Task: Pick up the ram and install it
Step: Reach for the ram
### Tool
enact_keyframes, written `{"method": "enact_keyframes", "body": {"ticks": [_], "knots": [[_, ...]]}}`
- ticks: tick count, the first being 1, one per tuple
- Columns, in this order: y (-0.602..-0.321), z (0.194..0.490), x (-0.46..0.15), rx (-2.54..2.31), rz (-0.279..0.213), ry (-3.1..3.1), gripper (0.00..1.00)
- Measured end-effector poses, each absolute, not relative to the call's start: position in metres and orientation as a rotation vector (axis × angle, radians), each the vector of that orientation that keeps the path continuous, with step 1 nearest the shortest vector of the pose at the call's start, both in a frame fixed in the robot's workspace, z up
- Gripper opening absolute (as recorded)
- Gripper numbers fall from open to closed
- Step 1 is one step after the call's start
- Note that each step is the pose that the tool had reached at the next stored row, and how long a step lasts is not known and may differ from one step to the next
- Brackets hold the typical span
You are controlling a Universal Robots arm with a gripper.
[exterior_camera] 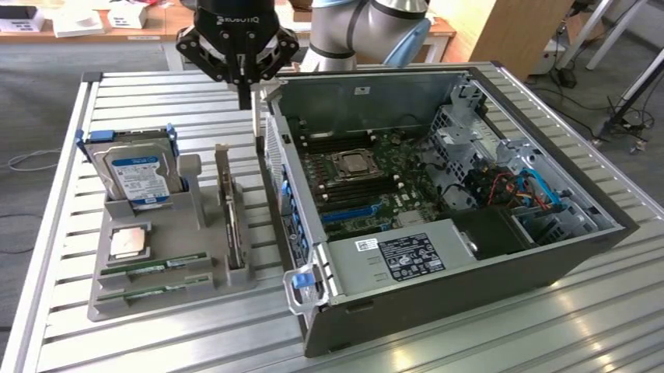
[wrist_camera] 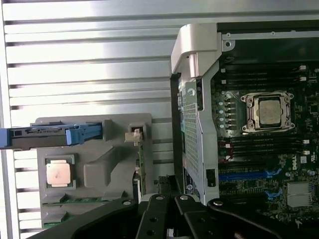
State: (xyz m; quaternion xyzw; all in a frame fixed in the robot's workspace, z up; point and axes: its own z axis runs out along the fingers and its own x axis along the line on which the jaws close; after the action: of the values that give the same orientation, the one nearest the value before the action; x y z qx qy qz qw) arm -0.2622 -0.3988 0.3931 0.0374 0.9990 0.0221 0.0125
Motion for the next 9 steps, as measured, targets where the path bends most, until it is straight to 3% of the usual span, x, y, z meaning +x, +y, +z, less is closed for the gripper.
{"method": "enact_keyframes", "body": {"ticks": [9], "knots": [[-0.399,0.393,-0.277,0.117,0.069,3.114,0.11]]}}
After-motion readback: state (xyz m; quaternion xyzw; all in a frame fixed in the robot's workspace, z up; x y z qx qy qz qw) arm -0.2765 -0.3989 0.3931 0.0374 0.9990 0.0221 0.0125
